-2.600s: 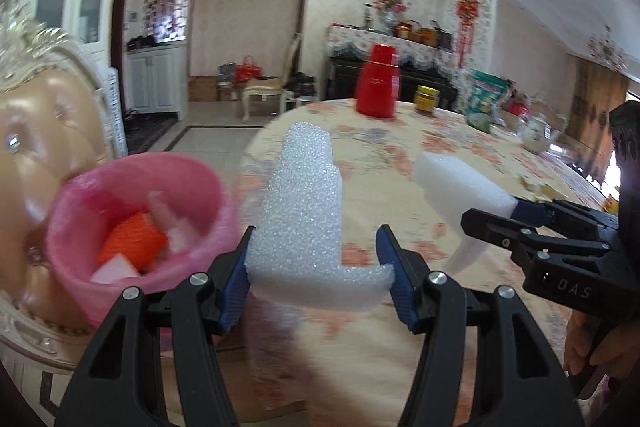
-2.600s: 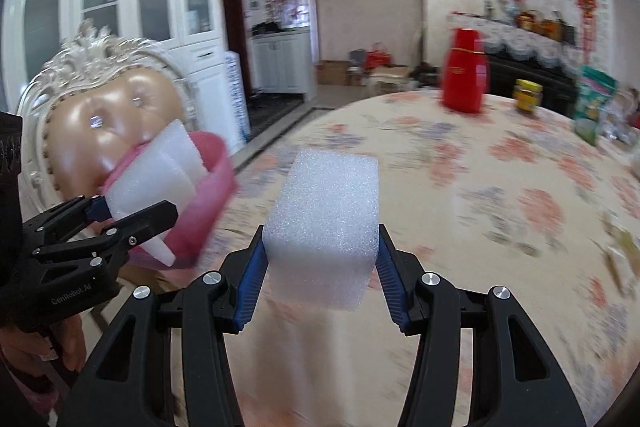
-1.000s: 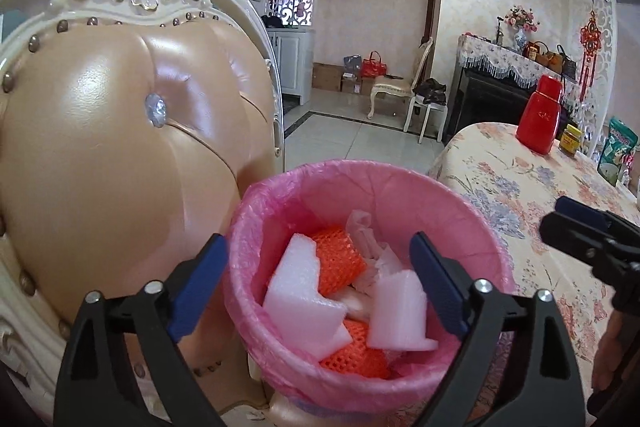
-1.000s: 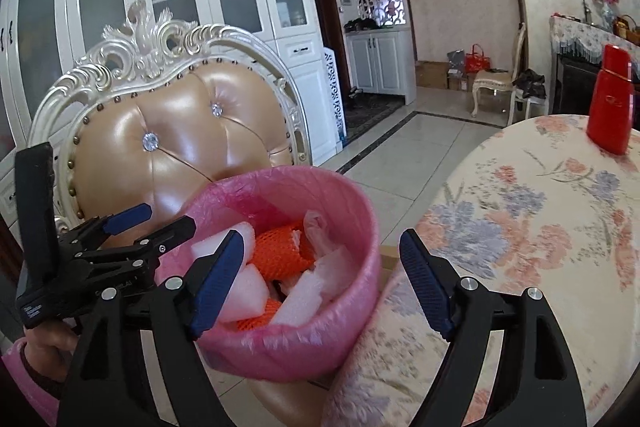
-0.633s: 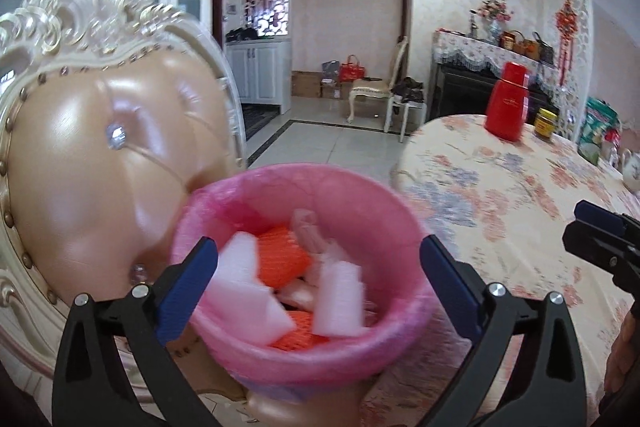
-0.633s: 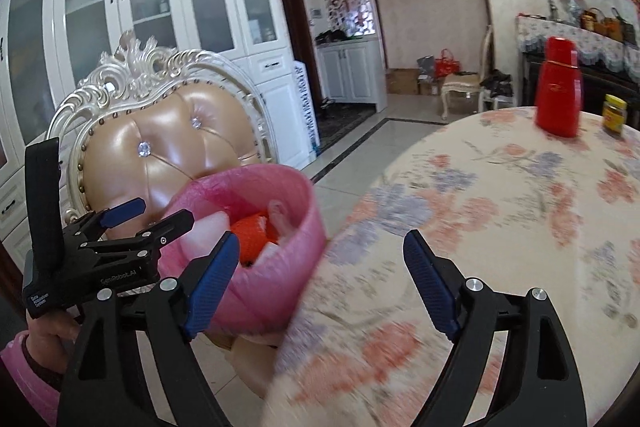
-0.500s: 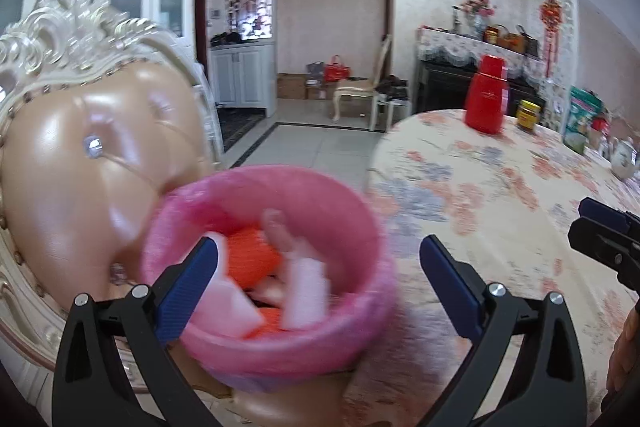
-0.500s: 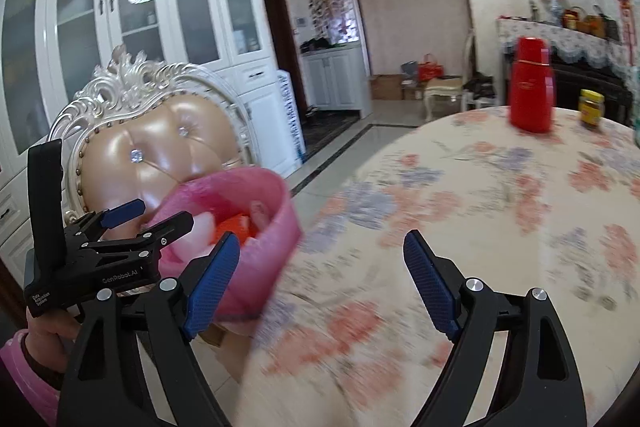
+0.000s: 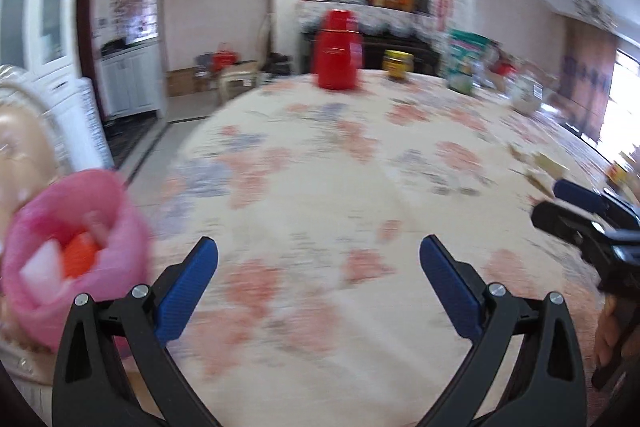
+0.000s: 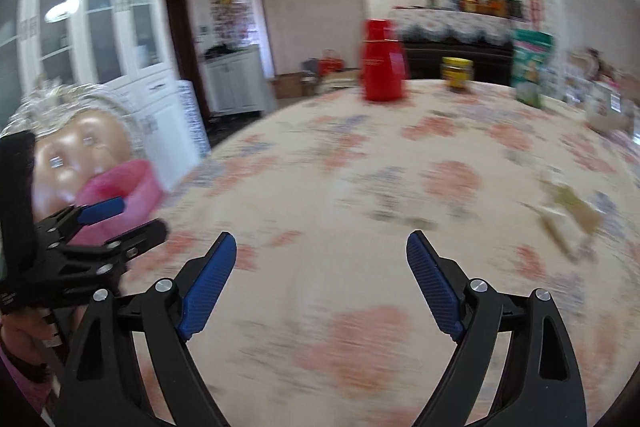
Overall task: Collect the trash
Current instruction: 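Move both open tools back over the remaining trash on the table, then grasp the small white box with the left tool while the right tool grasps the paper wrapper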
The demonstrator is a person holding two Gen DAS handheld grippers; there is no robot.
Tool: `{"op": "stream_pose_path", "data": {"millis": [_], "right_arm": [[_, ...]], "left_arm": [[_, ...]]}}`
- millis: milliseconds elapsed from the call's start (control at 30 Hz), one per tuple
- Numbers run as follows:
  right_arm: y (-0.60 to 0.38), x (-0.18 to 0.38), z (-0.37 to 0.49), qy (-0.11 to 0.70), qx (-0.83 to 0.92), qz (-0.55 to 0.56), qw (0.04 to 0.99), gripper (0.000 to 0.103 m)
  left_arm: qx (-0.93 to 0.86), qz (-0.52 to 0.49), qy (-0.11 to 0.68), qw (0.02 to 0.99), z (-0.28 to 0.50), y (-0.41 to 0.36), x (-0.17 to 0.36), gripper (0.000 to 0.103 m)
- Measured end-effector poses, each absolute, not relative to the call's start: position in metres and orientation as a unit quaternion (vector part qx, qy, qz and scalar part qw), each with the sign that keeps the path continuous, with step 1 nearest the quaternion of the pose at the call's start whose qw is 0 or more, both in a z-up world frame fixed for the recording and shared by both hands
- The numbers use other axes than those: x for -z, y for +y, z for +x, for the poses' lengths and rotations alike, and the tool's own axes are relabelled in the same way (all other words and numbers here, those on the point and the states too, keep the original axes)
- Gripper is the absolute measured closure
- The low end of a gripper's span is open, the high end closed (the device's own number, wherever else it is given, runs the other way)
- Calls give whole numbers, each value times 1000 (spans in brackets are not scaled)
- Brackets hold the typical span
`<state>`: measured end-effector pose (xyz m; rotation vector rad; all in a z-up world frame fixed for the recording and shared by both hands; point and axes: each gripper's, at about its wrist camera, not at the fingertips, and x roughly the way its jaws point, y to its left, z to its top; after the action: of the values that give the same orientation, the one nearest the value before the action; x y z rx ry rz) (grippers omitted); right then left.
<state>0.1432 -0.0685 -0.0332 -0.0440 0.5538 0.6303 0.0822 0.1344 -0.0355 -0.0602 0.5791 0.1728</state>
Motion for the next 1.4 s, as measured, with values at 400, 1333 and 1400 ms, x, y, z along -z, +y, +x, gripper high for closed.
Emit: {"op": "stream_pose_path", "data": {"millis": [400, 1333, 1400], "right_arm": [[-219, 59, 246, 317, -142, 8, 938, 20], [-321, 69, 318, 315, -47, 83, 944, 90], [-329, 69, 319, 314, -40, 91, 944, 90]], "left_arm": [[36, -15, 298, 954, 193, 27, 42, 5], [84, -15, 359, 929, 388, -109, 71, 5], [88, -14, 371, 924, 405, -125, 76, 6]]}}
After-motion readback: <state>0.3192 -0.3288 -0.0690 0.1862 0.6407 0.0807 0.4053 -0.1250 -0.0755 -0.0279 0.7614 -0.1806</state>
